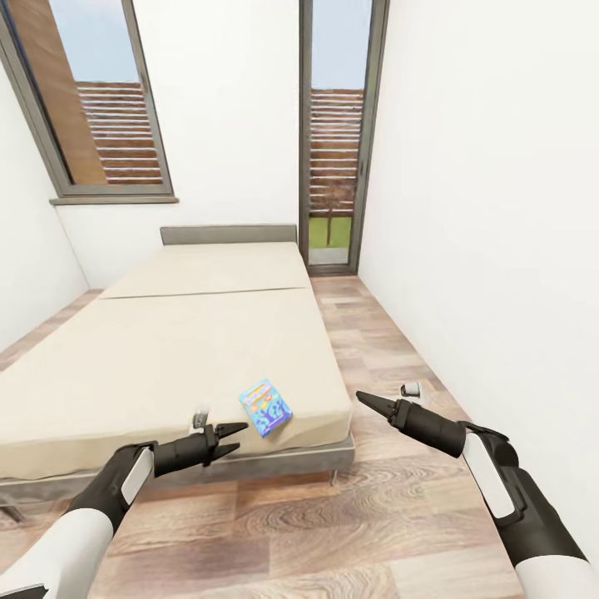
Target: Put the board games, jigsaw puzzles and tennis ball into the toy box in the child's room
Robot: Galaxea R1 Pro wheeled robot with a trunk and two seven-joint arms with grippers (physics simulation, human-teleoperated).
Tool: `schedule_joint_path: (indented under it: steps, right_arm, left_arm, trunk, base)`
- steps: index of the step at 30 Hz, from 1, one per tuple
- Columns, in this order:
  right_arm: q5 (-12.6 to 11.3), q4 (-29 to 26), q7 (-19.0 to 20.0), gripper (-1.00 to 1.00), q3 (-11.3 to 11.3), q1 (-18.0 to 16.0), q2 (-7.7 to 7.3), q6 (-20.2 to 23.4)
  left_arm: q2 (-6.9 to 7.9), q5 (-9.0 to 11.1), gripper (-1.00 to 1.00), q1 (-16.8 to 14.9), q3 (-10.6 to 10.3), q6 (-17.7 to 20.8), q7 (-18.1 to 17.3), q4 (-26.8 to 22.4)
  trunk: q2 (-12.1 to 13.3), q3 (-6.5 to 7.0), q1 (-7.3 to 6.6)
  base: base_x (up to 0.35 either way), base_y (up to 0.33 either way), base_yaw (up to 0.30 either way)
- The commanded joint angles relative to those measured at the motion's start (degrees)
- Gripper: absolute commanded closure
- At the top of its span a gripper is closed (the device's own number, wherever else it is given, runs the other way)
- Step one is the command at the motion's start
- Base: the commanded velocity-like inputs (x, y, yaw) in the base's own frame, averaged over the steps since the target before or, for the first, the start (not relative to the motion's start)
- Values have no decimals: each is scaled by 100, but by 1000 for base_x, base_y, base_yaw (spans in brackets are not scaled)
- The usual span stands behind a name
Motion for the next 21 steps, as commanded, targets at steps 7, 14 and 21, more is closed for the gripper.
schedule_joint_path:
  steps: [7,14,21]
  right_arm:
    - [-19,1,6,-100,-2,-2,-1,31]
    - [-19,1,7,-100,-2,-2,-1,28]
    - [-19,1,5,-100,-2,-2,-1,27]
  left_arm:
    - [0,12,-100,-4,3,34,-5,1]
    - [0,11,-100,-4,2,33,0,1]
    - [-7,11,-100,-6,5,40,-4,1]
  trunk:
    - [-2,-5,0]
    - [-2,-5,0]
    - [-2,-5,0]
  base:
    - [60,4,0]
    - [161,1,0]
    - [98,0,0]
